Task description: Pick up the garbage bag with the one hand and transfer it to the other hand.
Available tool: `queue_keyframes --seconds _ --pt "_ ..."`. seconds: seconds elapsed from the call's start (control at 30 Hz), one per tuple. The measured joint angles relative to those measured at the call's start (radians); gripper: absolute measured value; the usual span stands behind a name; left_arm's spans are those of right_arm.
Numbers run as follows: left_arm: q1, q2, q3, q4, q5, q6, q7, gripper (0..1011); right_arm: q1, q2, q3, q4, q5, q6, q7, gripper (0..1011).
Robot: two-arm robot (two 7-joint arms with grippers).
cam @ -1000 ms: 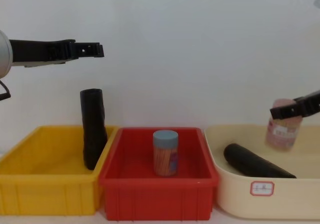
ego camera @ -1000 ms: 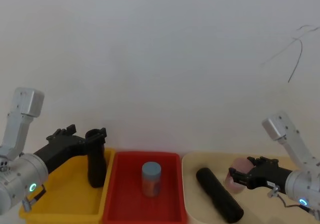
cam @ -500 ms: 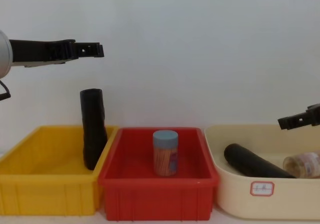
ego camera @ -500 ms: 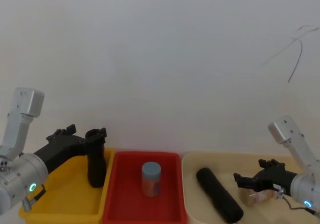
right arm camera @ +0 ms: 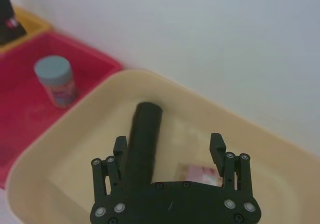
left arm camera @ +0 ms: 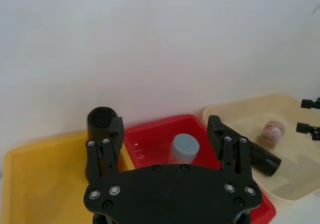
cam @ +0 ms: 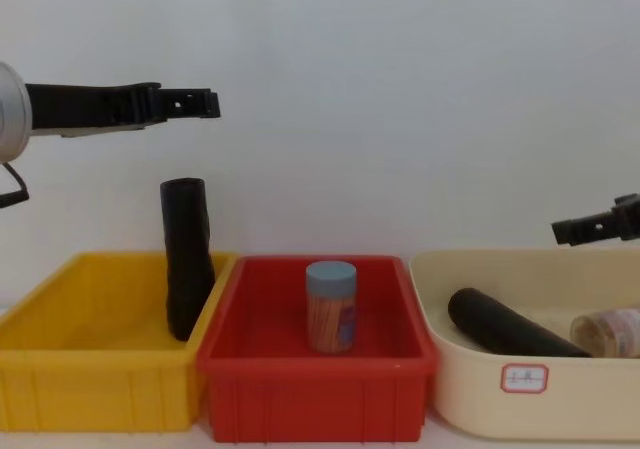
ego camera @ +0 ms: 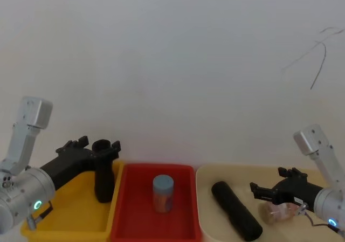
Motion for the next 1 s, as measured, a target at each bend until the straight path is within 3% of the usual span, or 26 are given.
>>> queue_keyframes --seconds 0.5,0.73,1.0 --pt "-0.025 0.024 0.058 0.038 -0.023 -0.025 -0.159 1001 -0.140 -0.033 0.077 -0.141 0.052 -0.174 -0.015 1000" --pt "-0.025 0.033 0.080 0.042 -0.031 -0.032 -0.205 1001 -0.229 -0.070 0.105 -0.226 0.081 -0.280 -0.018 1000" --pt "-0.025 0.038 0.094 0.045 -0.036 -0.036 -0.232 1001 -0.289 -0.097 0.118 -0.289 0.099 -0.354 -0.018 1000"
